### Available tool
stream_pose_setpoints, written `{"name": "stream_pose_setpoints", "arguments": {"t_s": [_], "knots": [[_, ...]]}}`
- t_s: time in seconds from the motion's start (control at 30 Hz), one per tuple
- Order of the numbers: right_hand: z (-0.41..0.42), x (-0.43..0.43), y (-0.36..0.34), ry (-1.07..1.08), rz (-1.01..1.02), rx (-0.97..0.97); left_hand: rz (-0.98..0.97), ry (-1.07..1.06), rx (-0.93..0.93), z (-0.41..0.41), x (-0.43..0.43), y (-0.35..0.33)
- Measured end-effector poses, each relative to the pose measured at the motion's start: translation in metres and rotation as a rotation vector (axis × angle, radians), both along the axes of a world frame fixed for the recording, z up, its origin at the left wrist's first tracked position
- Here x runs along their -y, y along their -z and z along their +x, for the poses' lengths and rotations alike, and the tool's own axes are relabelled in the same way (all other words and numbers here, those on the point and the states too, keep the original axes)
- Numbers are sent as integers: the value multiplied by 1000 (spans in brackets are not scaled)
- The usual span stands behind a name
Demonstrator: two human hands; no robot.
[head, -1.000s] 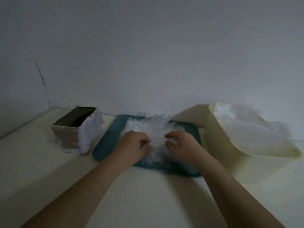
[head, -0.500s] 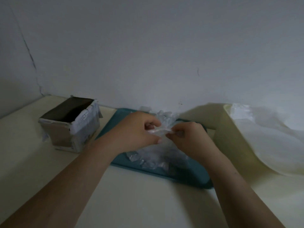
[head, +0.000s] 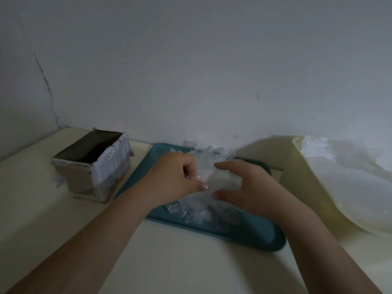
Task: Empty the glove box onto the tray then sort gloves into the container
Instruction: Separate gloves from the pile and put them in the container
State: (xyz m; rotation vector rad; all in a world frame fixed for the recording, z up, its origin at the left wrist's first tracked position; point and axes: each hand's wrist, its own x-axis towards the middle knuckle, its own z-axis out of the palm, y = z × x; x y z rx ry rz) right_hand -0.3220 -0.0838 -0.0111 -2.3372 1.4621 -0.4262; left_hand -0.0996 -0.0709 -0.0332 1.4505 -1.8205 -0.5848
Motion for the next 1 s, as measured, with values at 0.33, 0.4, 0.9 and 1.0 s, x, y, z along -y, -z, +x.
{"name": "stream_pose_setpoints", "arguments": {"t_s": [0.33,0.4,0.9,1.0], "knots": [[-9,8,8,-17,96,32,75,50,-149,12,0,-13],[-7,3,2,-20,92,58,63,-5,-184,10,-2,-13],[12,-13,-6,78,111,775,119,123,-336,7,-9,-22],[11,-9,-3,119,209,934,157,89,-390,5,-7,-19]]}}
